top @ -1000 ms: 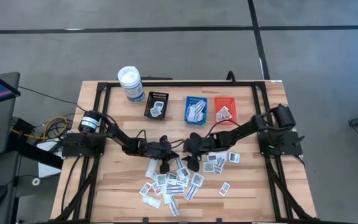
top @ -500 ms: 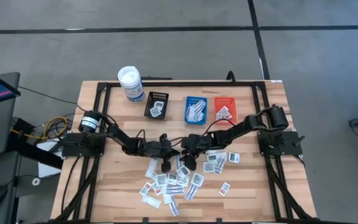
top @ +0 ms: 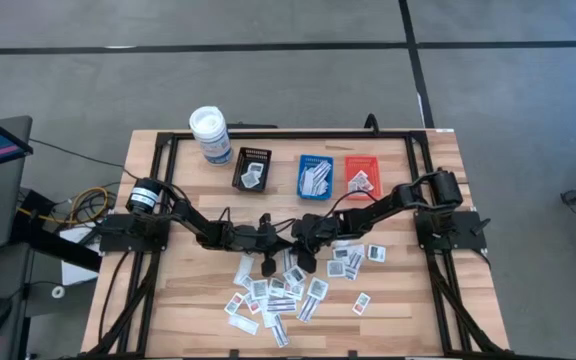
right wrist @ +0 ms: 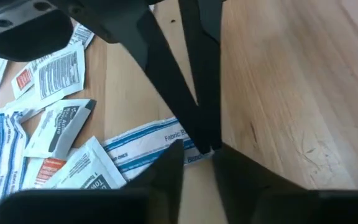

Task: Pick & Place First Aid Supplies
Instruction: Put the blue bandage into the blue bin

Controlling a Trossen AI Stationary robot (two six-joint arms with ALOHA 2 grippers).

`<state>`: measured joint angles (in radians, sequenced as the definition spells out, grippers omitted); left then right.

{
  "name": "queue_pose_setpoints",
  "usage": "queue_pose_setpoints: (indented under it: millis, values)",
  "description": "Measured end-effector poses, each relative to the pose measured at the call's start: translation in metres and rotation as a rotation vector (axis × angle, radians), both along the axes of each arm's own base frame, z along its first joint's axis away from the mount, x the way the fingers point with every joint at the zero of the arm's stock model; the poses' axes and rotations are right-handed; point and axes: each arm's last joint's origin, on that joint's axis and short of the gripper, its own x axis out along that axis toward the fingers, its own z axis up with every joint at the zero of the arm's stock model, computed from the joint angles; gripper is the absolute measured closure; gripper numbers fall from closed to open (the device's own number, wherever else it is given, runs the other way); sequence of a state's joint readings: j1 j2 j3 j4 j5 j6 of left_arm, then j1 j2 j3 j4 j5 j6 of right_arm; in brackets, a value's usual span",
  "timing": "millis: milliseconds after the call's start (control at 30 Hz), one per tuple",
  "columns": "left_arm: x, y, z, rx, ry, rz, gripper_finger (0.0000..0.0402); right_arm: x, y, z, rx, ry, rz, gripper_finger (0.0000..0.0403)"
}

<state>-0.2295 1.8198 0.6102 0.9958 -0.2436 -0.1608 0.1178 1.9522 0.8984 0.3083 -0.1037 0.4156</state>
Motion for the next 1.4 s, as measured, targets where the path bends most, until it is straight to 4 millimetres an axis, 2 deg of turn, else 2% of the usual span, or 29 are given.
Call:
queue_pose_setpoints:
  millis: [133, 300, 400, 533, 633, 800, 933, 1033, 1133, 1267, 1400]
  values:
    - [0.000, 0.000, 0.000, 0.000, 0.000, 0.000, 0.0393, 0.000, 0.000, 0.000, 0.000, -0.002, 0.005, 0.0392]
    - [0.000, 0.000, 0.000, -0.001, -0.001, 0.000, 0.0395, 0.000, 0.000, 0.000, -0.002, -0.004, 0.006, 0.0396]
    - [0.000, 0.000, 0.000, -0.014, -0.002, 0.002, 0.0393, -0.002, -0.002, 0.009, -0.015, -0.006, 0.013, 0.0401]
    - [0.000, -0.003, 0.005, -0.068, -0.042, 0.001, 0.0394, -0.013, -0.014, 0.034, -0.111, 0.021, 0.003, 0.0401]
    - [0.000, -0.007, 0.007, -0.071, -0.063, -0.018, 0.0396, -0.022, -0.028, 0.065, -0.229, -0.015, -0.062, 0.0401]
    - [0.000, -0.007, 0.007, -0.070, -0.064, -0.017, 0.0392, -0.044, -0.060, 0.111, -0.425, -0.060, -0.188, 0.0401]
    - [0.000, -0.007, 0.007, -0.071, -0.065, -0.019, 0.0392, -0.066, -0.091, 0.134, -0.476, -0.036, -0.281, 0.0402]
    - [0.000, -0.007, 0.007, -0.070, -0.064, -0.019, 0.0395, -0.080, -0.115, 0.138, -0.469, 0.025, -0.366, 0.0402]
    - [0.000, -0.007, 0.007, -0.070, -0.063, -0.018, 0.0395, -0.087, -0.138, 0.133, -0.421, 0.070, -0.467, 0.0402]
    - [0.000, -0.007, 0.007, -0.070, -0.063, -0.018, 0.0390, -0.084, -0.160, 0.117, -0.333, 0.093, -0.475, 0.0394]
    - [0.000, -0.007, 0.007, -0.070, -0.063, -0.018, 0.0393, -0.078, -0.172, 0.103, -0.298, 0.097, -0.472, 0.0365]
